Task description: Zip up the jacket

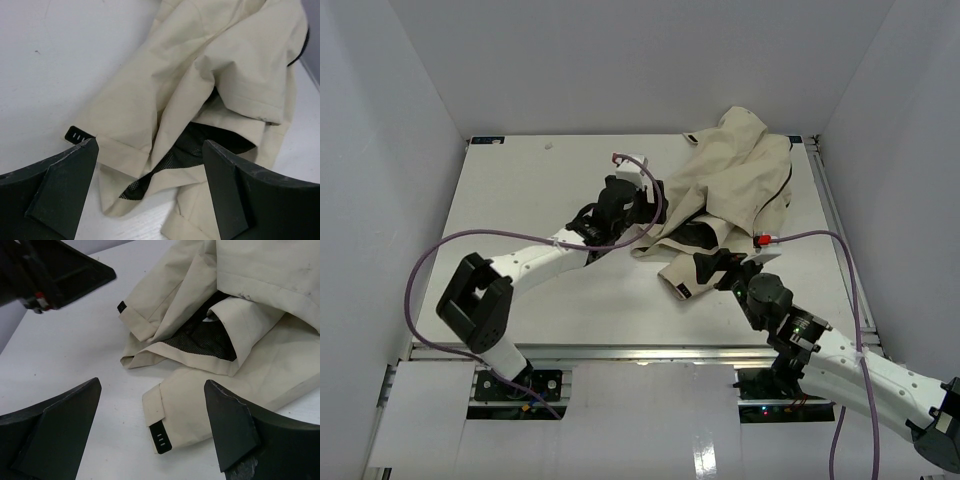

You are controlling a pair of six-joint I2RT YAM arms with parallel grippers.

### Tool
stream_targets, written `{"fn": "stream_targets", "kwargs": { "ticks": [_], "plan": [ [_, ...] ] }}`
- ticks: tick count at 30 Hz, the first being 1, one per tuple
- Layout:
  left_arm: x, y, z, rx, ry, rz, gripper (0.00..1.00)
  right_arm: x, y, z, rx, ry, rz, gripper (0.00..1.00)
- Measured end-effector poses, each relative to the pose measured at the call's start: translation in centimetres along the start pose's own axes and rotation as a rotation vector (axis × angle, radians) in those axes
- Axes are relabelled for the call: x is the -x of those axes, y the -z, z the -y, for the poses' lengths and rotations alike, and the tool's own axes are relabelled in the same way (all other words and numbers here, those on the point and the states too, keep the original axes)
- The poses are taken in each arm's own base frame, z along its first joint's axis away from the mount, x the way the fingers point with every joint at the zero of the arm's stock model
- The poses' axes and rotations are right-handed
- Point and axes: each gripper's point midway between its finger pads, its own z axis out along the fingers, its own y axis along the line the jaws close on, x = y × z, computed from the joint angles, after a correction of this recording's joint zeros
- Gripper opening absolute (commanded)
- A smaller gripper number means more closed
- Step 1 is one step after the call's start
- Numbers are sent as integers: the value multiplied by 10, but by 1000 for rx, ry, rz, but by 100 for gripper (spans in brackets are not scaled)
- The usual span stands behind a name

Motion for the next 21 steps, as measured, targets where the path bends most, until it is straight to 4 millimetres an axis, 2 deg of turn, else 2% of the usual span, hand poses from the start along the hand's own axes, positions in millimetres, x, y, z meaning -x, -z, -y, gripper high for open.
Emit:
{"fn": "stream_targets", "kwargs": {
  "ticks": [4,6,12,15,17,18,19,21],
  "plan": [
    [-33,-36,9,-78,-91,-99,95,5,3,1,2,-11,20,90],
    [-48,-46,17,-132,-134,-142,95,6,4,1,6,-14,23,90],
    [-52,-80,39,-214,-207,-154,93,5,4,-1,19,-12,19,90],
    [-61,-94,41,-222,-220,-167,90,4,4,-3,27,-10,12,90],
    [-75,-100,37,-208,-225,-193,86,3,4,-3,30,-9,9,90],
    [-83,-103,33,-198,-227,-209,82,2,4,-4,32,-9,7,90],
    [-91,-105,29,-183,-230,-227,68,2,4,-4,36,-9,5,90],
    [-107,-110,20,-151,-236,-258,34,2,4,-5,42,-9,2,90]
  ]
}}
